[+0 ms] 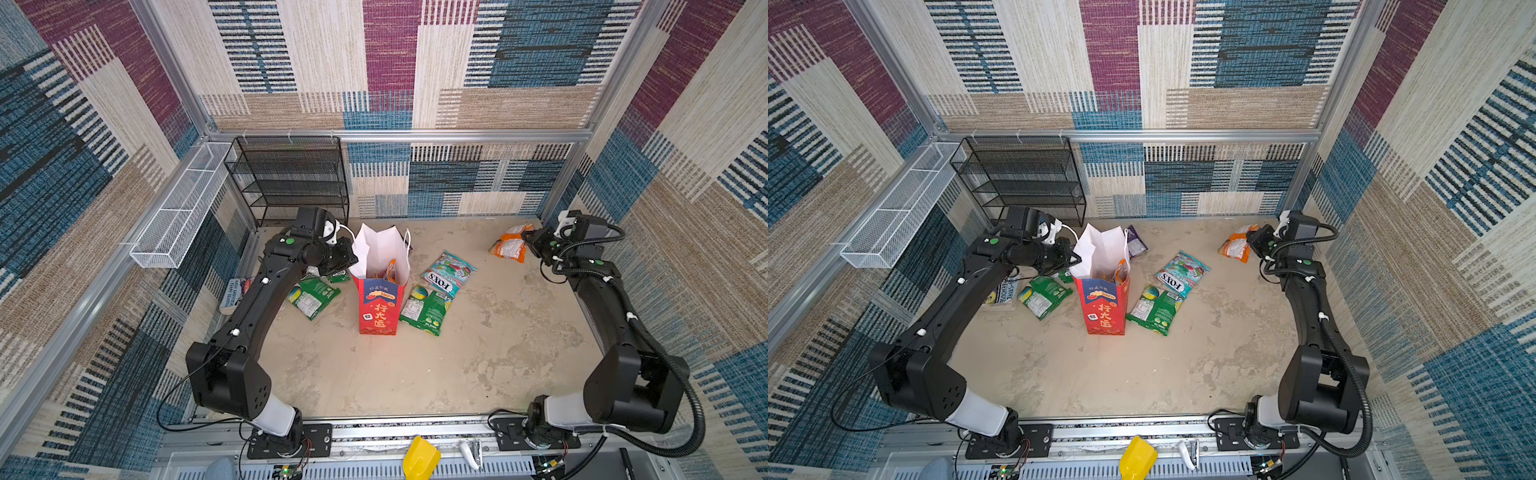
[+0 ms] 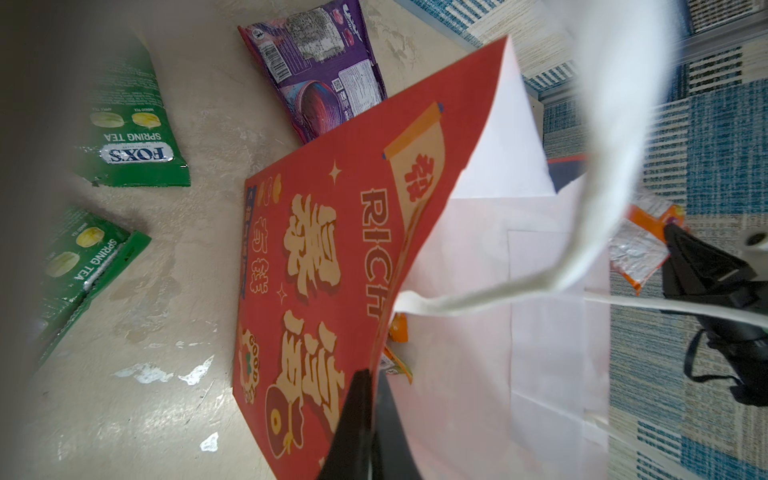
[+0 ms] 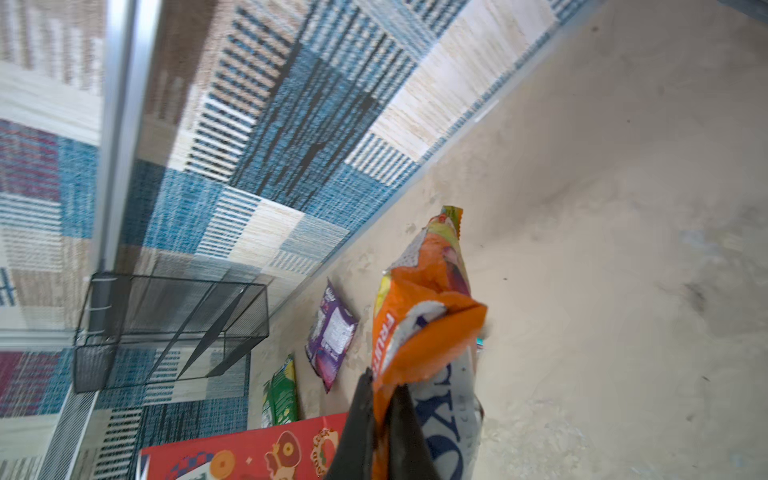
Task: Place the snacks into the paper bag
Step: 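Carry the orange bag with the right gripper over the paper bag opening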
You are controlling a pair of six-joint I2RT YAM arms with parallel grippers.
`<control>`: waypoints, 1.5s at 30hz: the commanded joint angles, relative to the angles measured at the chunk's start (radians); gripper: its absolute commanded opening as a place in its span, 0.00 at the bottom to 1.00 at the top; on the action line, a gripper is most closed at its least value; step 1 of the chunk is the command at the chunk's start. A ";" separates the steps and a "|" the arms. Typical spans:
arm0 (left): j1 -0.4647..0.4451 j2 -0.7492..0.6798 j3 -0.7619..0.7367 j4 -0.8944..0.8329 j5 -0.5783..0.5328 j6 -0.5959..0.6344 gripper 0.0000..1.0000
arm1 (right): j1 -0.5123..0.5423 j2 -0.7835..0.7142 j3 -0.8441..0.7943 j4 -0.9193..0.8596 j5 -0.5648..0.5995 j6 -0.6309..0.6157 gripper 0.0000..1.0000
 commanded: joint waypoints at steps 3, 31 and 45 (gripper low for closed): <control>0.000 -0.002 -0.002 0.019 0.019 -0.017 0.00 | 0.100 -0.062 0.129 -0.032 0.045 -0.002 0.00; 0.000 -0.004 -0.012 0.036 0.035 -0.027 0.00 | 0.943 0.147 0.703 -0.241 0.415 -0.074 0.00; 0.000 -0.019 -0.011 0.035 0.023 -0.023 0.00 | 1.004 0.224 0.623 -0.255 0.477 -0.130 0.00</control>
